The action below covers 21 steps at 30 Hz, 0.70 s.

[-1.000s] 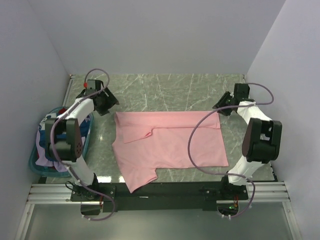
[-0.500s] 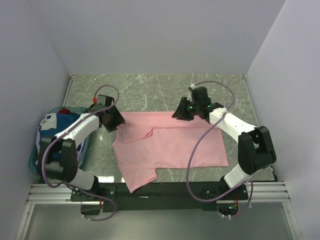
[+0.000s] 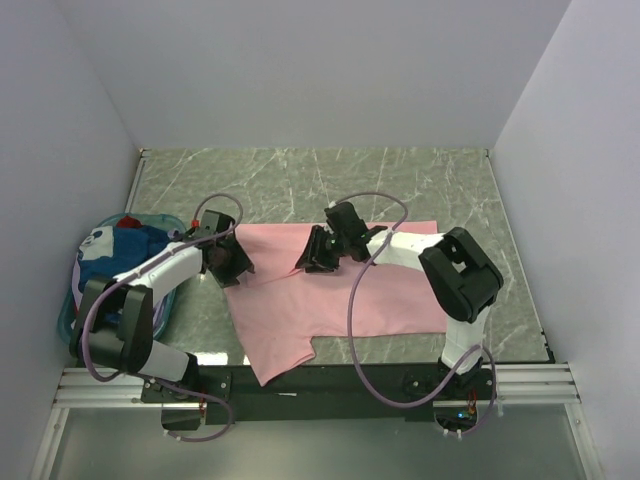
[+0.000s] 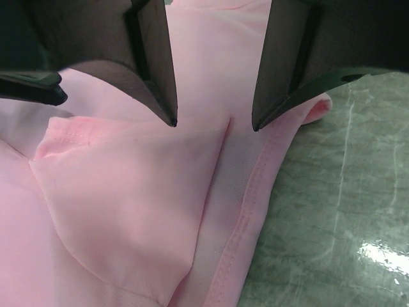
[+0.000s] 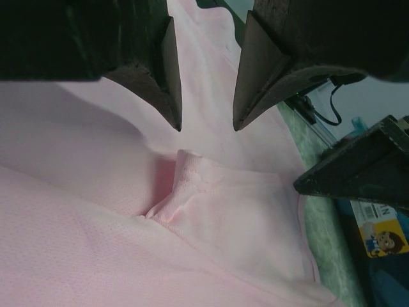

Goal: Fold and stack the t-shirts
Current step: Fold the tshirt

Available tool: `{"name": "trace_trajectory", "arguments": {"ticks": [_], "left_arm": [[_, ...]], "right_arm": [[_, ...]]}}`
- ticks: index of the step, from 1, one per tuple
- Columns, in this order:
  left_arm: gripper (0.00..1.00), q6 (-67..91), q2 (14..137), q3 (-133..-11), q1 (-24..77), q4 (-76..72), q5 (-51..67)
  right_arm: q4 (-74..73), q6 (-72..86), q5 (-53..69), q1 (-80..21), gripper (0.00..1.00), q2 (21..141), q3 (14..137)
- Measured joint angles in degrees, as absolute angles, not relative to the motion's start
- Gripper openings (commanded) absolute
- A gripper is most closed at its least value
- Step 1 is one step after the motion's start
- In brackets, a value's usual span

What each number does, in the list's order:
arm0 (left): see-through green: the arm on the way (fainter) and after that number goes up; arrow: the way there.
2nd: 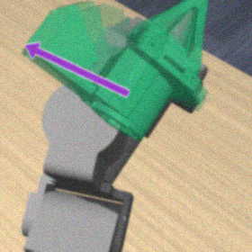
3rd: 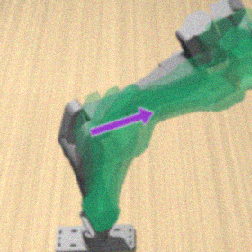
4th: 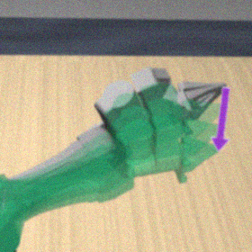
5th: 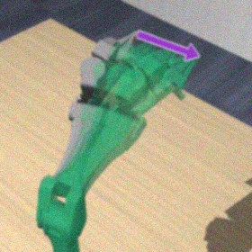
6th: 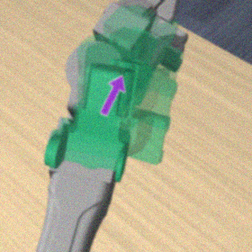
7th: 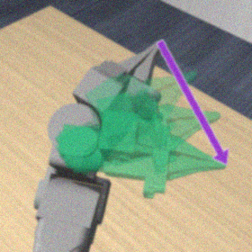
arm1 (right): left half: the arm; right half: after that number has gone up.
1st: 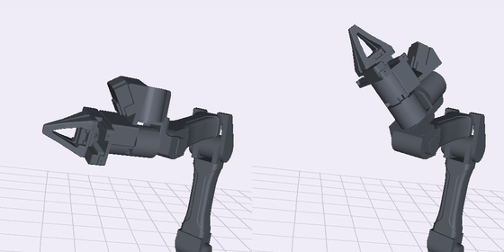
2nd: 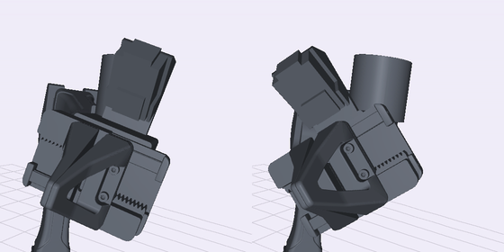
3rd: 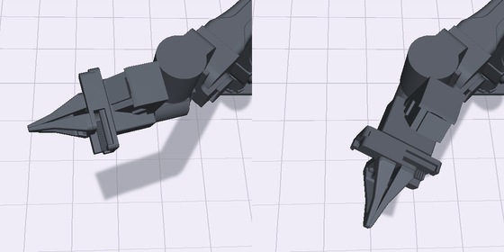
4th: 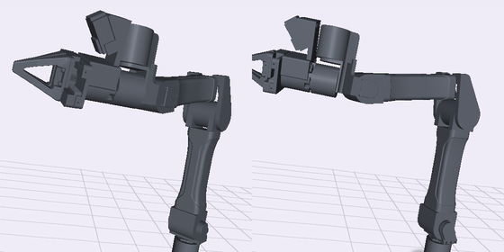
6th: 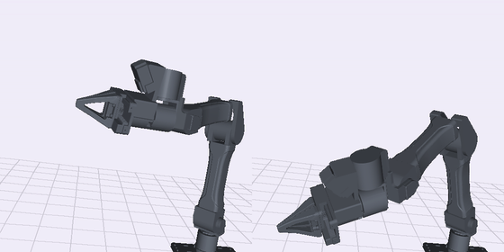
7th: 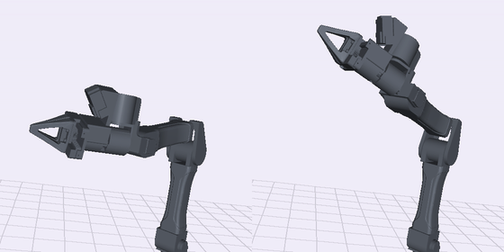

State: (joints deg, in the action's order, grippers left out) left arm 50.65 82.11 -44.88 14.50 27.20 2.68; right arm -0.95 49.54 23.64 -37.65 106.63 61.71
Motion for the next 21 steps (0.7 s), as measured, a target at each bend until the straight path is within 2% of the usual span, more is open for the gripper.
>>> {"name": "trace_trajectory", "arguments": {"ticks": [11, 16, 21], "left_arm": [[0.54, 50.96, 85.06, -44.31, 15.00, 24.93, 3.33], [0.50, 50.96, 85.30, -44.31, 15.11, 24.45, 3.40], [0.45, 50.96, 85.62, -44.31, 15.27, 24.32, 3.44]], "right_arm": [[2.50, 54.39, 21.85, -37.69, 0.45, 109.86, 61.84], [2.37, 55.16, 20.38, -37.69, 0.45, 110.19, 61.84], [2.66, 55.79, 19.99, -37.69, 0.39, 110.19, 61.84]]}}
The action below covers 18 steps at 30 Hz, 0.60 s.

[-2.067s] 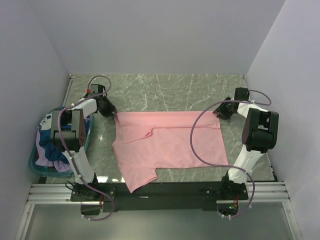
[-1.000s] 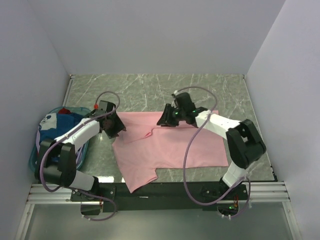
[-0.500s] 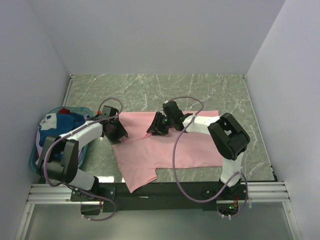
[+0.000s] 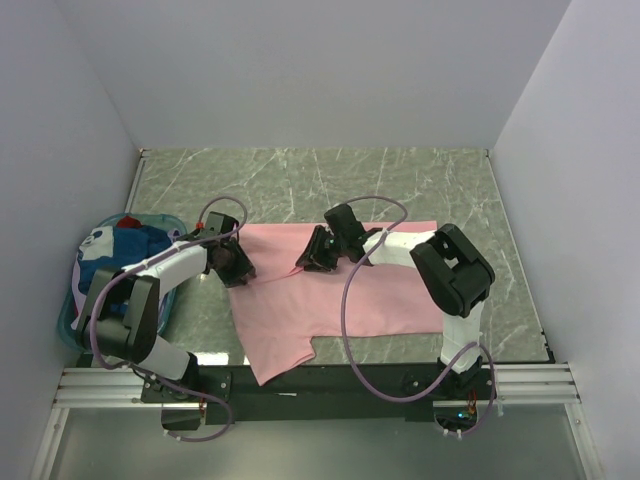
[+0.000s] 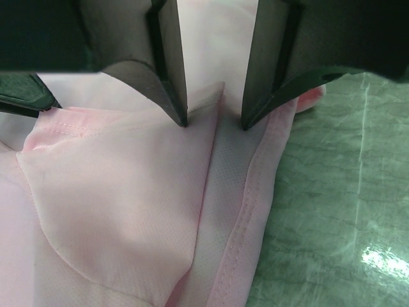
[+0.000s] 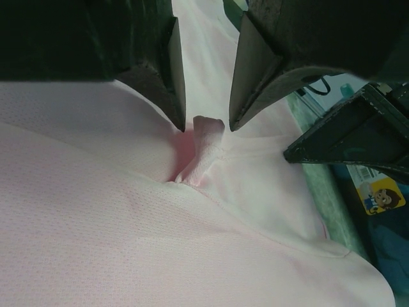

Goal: Fold and stack the t-shirts
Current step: Fold the tshirt

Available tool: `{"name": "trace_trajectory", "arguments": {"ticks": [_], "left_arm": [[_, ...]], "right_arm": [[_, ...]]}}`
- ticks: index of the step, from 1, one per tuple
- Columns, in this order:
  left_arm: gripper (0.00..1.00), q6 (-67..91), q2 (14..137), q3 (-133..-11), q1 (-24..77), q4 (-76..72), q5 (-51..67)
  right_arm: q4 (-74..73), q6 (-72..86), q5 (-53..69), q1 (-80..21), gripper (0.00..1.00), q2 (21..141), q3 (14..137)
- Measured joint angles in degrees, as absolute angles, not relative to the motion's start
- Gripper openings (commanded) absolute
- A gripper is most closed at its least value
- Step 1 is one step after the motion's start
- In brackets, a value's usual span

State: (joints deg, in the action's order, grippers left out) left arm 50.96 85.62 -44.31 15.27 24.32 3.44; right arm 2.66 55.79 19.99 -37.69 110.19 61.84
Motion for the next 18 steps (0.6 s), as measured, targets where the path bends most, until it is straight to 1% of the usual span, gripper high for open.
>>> {"name": "trace_trajectory", "arguments": {"ticks": [3, 4, 6, 7, 9, 11, 14, 18], "left_arm": [[0.45, 50.96, 85.65, -44.34, 15.38, 24.38, 3.36], [0.46, 50.96, 85.65, -44.36, 15.42, 24.49, 3.27], [0.47, 50.96, 85.62, -44.42, 15.49, 24.67, 3.16], [0.47, 50.94, 85.60, -44.58, 15.55, 24.97, 3.09], [0.47, 50.94, 85.38, -44.77, 15.66, 25.56, 2.90], [0.47, 50.92, 84.93, -44.91, 15.75, 26.44, 2.72], [0.46, 50.94, 84.18, -45.08, 15.92, 27.31, 2.72], [0.45, 50.94, 83.85, -45.45, 16.25, 27.68, 2.79]], "right_arm": [[2.85, 56.05, 20.01, -37.69, 0.32, 110.21, 61.84], [2.92, 56.07, 20.03, -37.69, 0.28, 110.21, 61.84], [2.96, 56.05, 20.12, -37.69, 0.25, 110.21, 61.84], [2.94, 56.07, 20.16, -37.69, 0.21, 110.21, 61.84], [2.94, 55.99, 20.25, -37.69, 0.18, 110.21, 61.84], [2.94, 55.99, 20.38, -37.74, 0.12, 110.21, 61.84], [2.94, 55.90, 20.51, -37.74, 0.06, 110.21, 61.84], [2.92, 55.88, 20.64, -37.74, 0.02, 110.21, 61.84]]}}
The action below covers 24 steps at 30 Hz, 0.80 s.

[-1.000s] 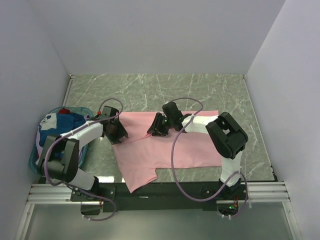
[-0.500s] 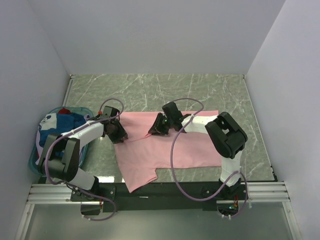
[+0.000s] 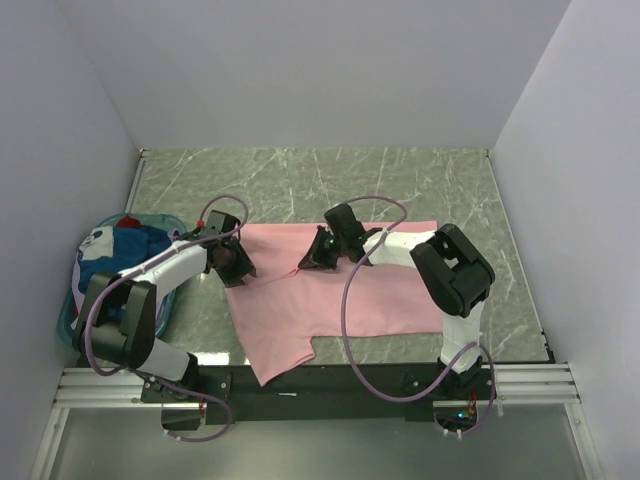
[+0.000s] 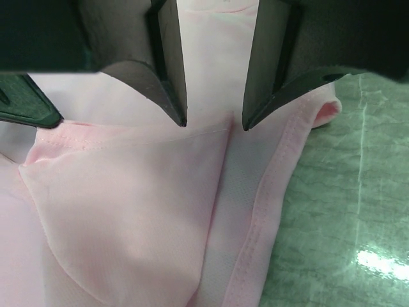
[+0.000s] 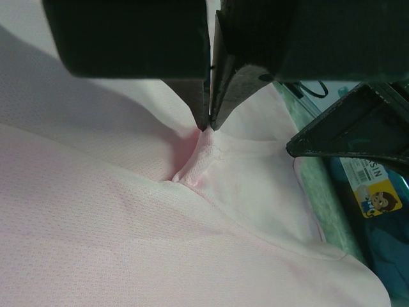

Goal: Fold and stack the t-shirts
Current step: Fold the tshirt

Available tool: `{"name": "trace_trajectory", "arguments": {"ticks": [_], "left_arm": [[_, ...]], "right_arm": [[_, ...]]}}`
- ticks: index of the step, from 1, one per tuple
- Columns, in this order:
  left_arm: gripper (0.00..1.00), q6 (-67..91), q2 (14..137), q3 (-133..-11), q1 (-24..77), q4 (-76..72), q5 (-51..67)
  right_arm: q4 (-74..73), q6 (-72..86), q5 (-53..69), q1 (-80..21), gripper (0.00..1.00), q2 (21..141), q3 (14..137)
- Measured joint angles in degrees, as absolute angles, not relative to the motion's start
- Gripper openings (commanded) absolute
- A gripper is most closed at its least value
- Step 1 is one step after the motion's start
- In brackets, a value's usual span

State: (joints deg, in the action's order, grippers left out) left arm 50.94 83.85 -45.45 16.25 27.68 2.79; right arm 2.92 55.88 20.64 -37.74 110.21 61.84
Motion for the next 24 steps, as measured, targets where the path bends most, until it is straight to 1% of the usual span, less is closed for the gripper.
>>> {"name": "trace_trajectory", "arguments": {"ticks": [8, 15, 18, 24], "left_arm": [[0.41, 50.94, 84.01, -45.67, 17.10, 27.75, 2.74], [0.41, 50.94, 85.73, -45.67, 17.63, 27.92, 2.66], [0.38, 50.94, 86.04, -45.67, 17.76, 28.01, 2.61], [0.24, 50.94, 86.08, -46.59, 18.00, 29.04, 1.72]], "right_arm": [[2.94, 55.90, 20.69, -37.74, 0.01, 110.19, 61.84], [2.92, 55.90, 20.84, -37.74, 0.01, 110.19, 61.84], [2.94, 55.90, 20.86, -37.74, 0.01, 110.19, 61.84], [2.92, 55.86, 20.86, -37.74, 0.01, 110.19, 61.84]]}}
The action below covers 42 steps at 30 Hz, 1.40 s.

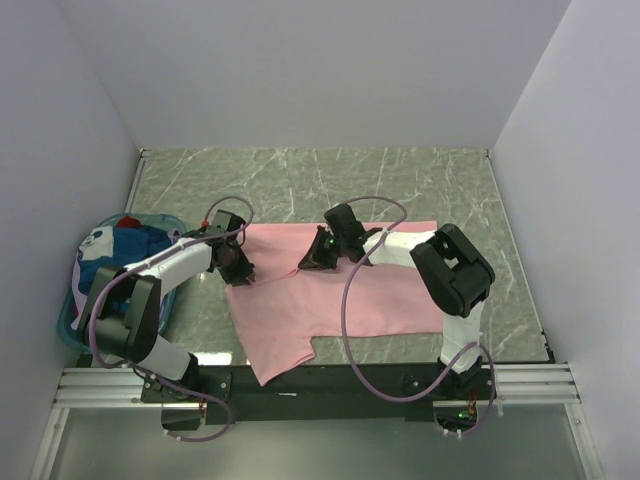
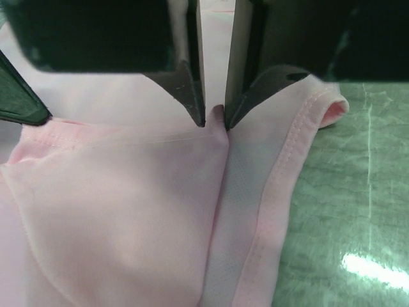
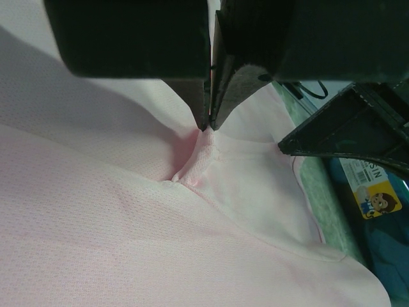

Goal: Fold and stack the t-shirts
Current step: Fold the tshirt

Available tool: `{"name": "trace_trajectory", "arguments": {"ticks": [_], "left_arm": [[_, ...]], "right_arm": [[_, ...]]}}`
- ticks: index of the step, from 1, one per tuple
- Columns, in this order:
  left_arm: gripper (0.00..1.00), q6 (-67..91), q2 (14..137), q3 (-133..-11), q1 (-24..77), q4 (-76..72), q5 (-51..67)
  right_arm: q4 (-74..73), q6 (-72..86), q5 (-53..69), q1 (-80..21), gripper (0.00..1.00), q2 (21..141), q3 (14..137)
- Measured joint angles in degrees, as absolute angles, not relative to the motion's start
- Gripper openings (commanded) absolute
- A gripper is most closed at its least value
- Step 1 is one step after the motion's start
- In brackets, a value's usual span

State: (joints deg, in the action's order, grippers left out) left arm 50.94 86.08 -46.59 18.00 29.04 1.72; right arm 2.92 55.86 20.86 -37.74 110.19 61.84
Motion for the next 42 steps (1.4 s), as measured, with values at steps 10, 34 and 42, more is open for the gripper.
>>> {"name": "trace_trajectory", "arguments": {"ticks": [10, 34, 42], "left_arm": [[0.01, 50.76, 86.08, -48.14, 18.26, 30.26, 1.19], [0.01, 53.56, 77.52, -47.05, 18.48, 35.64, 1.15], [0.03, 53.69, 75.11, -47.70, 18.65, 37.50, -0.12]], "right_arm": [[2.59, 55.55, 20.86, -37.74, 0.01, 110.17, 61.84], [-3.05, 50.72, 22.15, -38.02, 0.00, 109.84, 64.27], [-4.51, 49.58, 22.35, -38.11, 0.00, 109.84, 65.14]]}}
